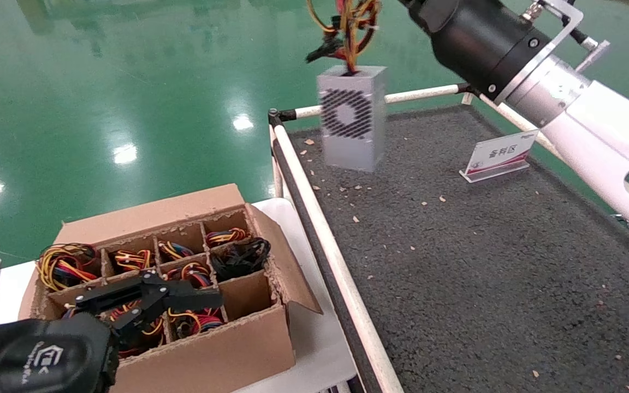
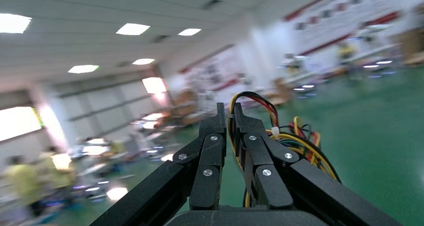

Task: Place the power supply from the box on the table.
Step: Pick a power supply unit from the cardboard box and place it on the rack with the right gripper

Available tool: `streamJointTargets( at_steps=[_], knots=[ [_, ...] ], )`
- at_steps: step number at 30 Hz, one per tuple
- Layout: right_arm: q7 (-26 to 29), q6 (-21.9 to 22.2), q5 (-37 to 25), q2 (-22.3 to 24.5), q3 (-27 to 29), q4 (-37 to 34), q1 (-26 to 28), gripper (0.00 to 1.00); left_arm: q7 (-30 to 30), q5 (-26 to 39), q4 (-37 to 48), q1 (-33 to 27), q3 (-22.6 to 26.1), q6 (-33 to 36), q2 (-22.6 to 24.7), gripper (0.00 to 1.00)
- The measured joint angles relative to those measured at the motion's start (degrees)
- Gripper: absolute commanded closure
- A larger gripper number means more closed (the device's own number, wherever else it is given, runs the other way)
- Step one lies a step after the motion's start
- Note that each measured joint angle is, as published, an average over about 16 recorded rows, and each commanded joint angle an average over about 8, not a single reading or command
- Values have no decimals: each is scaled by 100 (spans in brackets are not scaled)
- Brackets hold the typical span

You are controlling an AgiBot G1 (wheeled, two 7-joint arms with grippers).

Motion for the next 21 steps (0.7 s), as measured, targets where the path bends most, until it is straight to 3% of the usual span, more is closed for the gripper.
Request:
streamJointTargets(
  at_steps=[11,21],
  knots=[
    [-488,1550,-188,-84,-113,-541,174,100,2,-2,0,-1,3,-1,-1,0],
    [-893,2193,-411,-253,-272,-490,64,100,3,-4,0,-1,6,-3,-2,0]
  ],
)
